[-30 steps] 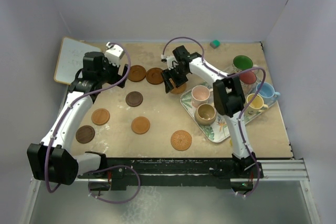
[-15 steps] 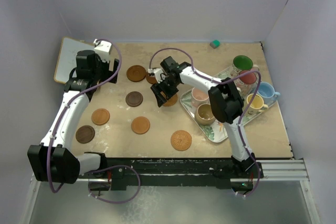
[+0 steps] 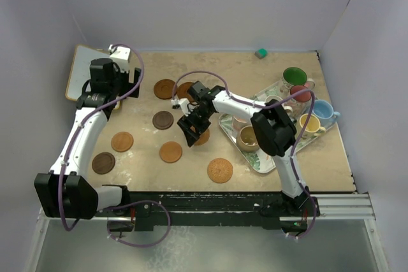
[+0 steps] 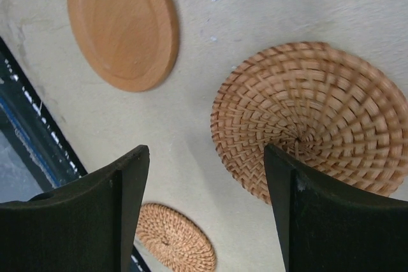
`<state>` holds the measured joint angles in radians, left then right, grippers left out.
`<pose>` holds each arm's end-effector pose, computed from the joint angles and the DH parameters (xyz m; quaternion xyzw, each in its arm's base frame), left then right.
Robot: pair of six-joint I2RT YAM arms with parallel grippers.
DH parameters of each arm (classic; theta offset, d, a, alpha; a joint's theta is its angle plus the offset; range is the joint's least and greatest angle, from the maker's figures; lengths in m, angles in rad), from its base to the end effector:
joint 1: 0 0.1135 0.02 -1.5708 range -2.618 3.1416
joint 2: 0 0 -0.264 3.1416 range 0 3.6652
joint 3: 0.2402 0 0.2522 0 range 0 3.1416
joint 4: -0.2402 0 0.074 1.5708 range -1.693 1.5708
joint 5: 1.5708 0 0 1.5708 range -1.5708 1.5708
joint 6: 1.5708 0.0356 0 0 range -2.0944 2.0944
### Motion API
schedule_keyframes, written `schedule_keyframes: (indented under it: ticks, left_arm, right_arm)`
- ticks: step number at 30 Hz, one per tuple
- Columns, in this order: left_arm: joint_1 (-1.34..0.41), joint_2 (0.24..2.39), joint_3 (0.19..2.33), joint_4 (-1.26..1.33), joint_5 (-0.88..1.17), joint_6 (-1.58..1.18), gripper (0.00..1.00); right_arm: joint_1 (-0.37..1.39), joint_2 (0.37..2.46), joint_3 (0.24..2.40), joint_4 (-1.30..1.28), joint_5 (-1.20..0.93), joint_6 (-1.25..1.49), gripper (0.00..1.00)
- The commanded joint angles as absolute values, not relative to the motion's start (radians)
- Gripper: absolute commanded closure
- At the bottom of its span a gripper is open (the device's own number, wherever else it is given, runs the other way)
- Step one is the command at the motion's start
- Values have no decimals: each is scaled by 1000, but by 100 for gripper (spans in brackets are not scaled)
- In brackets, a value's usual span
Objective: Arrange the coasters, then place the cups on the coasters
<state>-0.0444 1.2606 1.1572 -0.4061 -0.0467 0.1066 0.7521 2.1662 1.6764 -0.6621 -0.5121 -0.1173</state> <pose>0.2847 -0.0110 0.3459 0.0533 0.8607 0.0359 0.5051 0.3205 0.3237 0.1738 -0.4463 0.8361 0.2981 0.1138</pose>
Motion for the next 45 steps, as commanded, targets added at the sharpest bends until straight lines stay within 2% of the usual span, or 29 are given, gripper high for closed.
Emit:
schedule_keyframes:
  ticks: [1, 7, 16, 25, 34, 45]
  left_arm:
    - [-34, 1240, 1167, -362, -32, 127, 8]
    - [-34, 1204, 1132, -341, 0, 143, 8]
    - [-35, 1169, 1109, -321, 27, 130, 8]
    - [-34, 1145, 1093, -315, 25, 131, 8]
    - [-32, 1137, 1084, -306, 27, 135, 8]
    - [-32, 1139, 1080, -301, 46, 136, 9]
  right_arm:
    - [766, 2122, 1681, -816, -582, -169, 25]
    - [726, 2024, 1718, -740, -476, -175, 23]
    - [676, 2074, 1807, -570, -235, -133, 21]
    - [666, 2242, 1981, -510, -50, -135, 13]
    - [662, 2445, 2222, -570, 9, -161, 11]
    - [657, 2546, 2329, -586, 69, -167, 12]
